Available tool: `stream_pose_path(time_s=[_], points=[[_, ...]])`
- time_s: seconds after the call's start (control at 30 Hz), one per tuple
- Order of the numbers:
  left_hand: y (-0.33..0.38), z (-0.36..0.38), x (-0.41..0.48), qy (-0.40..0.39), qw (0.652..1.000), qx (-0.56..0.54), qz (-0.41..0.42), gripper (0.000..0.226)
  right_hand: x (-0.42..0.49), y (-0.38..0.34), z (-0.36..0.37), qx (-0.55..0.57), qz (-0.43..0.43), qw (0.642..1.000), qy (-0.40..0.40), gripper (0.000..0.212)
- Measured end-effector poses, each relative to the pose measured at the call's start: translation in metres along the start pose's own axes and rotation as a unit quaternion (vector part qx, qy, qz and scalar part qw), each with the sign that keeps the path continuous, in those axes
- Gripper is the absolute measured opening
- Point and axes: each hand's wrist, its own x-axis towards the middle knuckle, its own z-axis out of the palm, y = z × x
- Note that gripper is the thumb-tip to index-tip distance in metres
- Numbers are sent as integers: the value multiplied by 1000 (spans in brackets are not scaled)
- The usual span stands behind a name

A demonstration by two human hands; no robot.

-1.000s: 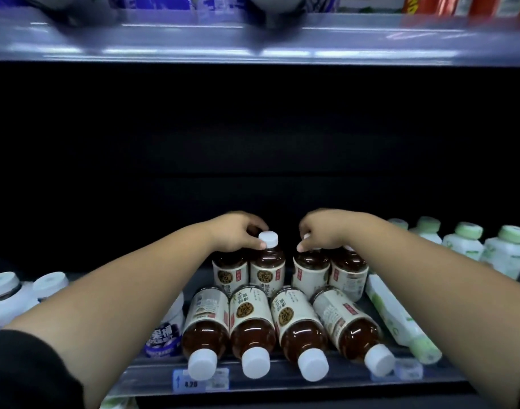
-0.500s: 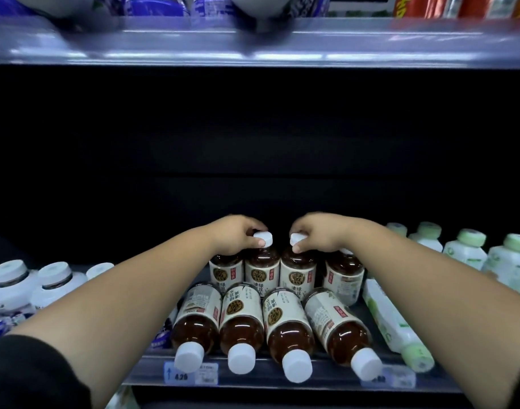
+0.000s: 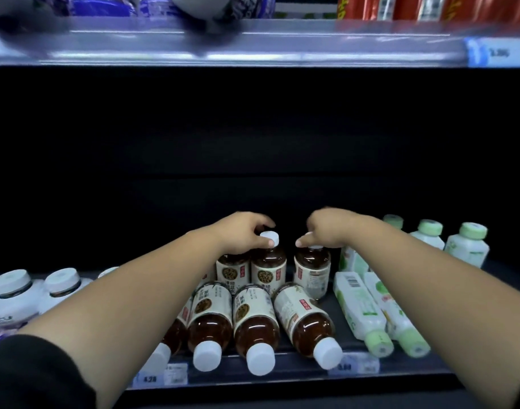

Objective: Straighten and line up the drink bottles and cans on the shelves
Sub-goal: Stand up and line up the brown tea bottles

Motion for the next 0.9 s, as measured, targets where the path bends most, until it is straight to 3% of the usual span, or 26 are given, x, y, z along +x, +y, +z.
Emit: stream_pose_path(time_s=[0.07, 0.17, 0.37, 0.63, 0.77, 0.9], points=[[5, 4, 2, -6, 1000, 9, 6, 47, 0, 5, 6, 89, -32, 995, 16, 34], [6, 5, 3, -7, 1000, 10, 1, 41, -1, 11, 12, 177, -45, 983, 20, 44], [5, 6, -1, -2, 1000, 12, -4, 38, 4, 14, 23, 244, -87, 966, 17, 36], [2, 11, -14, 47, 998, 30, -5, 53, 4, 14, 30, 290, -85, 953, 0, 44], [2, 0, -38, 89, 996, 9, 2, 53, -7, 3, 39, 293, -59, 949, 95, 65], [-1, -2, -82, 144, 989, -30, 6, 51, -38, -32, 51, 303, -86, 926, 206, 54]])
